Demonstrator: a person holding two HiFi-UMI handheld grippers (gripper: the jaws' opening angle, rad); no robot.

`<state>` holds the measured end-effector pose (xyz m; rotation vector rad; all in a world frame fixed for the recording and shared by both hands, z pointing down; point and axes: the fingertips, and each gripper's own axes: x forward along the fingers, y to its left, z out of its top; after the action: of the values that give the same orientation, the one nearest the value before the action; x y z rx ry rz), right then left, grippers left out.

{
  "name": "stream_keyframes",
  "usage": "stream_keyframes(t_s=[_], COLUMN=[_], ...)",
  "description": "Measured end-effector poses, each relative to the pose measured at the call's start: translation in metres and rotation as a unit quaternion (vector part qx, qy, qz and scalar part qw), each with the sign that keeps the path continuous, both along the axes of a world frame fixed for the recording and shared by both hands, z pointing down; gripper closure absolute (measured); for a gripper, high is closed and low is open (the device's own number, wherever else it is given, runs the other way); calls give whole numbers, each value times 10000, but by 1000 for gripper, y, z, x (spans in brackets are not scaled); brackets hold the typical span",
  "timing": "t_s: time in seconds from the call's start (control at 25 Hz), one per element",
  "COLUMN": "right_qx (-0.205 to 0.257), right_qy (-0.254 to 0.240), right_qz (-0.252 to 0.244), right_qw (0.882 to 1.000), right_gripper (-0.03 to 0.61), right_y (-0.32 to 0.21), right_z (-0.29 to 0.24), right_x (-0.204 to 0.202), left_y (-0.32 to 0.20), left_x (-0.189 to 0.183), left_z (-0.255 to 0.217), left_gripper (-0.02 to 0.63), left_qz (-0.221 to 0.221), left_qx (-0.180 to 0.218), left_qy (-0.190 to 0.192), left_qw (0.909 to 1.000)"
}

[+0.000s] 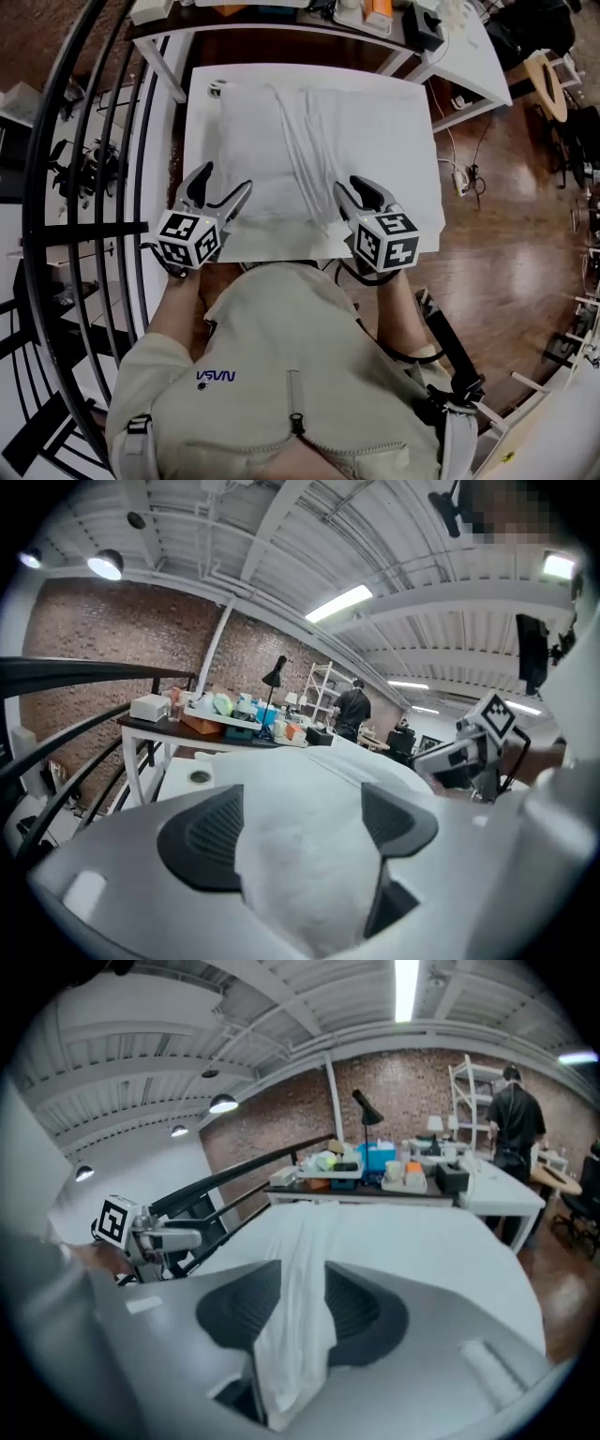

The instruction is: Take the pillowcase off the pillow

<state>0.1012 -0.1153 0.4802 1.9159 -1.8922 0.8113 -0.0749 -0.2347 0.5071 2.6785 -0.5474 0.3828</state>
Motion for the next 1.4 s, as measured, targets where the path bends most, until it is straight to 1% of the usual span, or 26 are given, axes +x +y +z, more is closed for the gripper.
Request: stream_keyframes(t_s=[0.08,0.16,0.24,0.32,0.44,0.48,0.52,0.6,0.64,0.68,0.76,0.88,1.0,1.12,1.24,1.32,1.36,1.4], right_qx=[67,-23,-219,-501,-939,-996,-1001,-920,-864,-813,-716,-596,-530,-495,-573,-664,-680,-676], right_qy=[351,750,1116,1324,1692,1824,1953,2203,2290,2346,2419,2384,2140,1807,1650,1707,1781,1882], right_qz=[-125,-309,-439,-557,-799,-861,-889,-803,-714,-604,-292,328,905,1315,1371,1237,1152,1075], right_qw=[9993,9967,9925,9884,9778,9744,9716,9678,9669,9668,9672,9688,9712,9734,9750,9753,9749,9739], right_gripper=[411,391,364,360,364,386,412,535,566,568,568,569,569,569,569,569,569,569], right_y=[-34,-63,-85,-99,-106,-106,-105,-105,-106,-106,-103,-87,-61,-32,-13,-9,-10,-12], right_z=[-5,-2,8,24,48,52,53,49,46,42,32,16,8,15,37,51,55,56], right_x=[3,2,2,-1,-6,-7,-7,-1,4,11,29,74,116,137,133,121,114,110], left_y=[-11,-18,-21,-22,-17,-15,-13,-11,-10,-10,-8,-6,-5,2,18,26,29,31], left_x=[24,42,57,67,72,72,70,66,63,60,53,36,17,-1,-15,-21,-21,-20], left_z=[10,20,33,45,51,52,51,47,44,41,34,24,11,6,32,64,78,87], left_gripper=[207,200,200,212,327,370,411,481,512,538,569,584,589,591,592,594,594,594], left_qz=[176,297,379,396,521,560,570,503,447,391,287,74,-189,-329,-428,-534,-573,-588], left_qx=[-247,-469,-560,-609,-609,-526,-412,-141,8,158,411,556,604,589,295,-43,-159,-189], left_qy=[-172,-372,-664,-886,-1020,-1064,-1101,-1106,-1077,-1042,-953,-697,-317,-113,-237,-375,-418,-455], left_qw=[9994,9978,9955,9934,9916,9914,9914,9925,9932,9937,9942,9960,9975,9977,9984,9979,9974,9971])
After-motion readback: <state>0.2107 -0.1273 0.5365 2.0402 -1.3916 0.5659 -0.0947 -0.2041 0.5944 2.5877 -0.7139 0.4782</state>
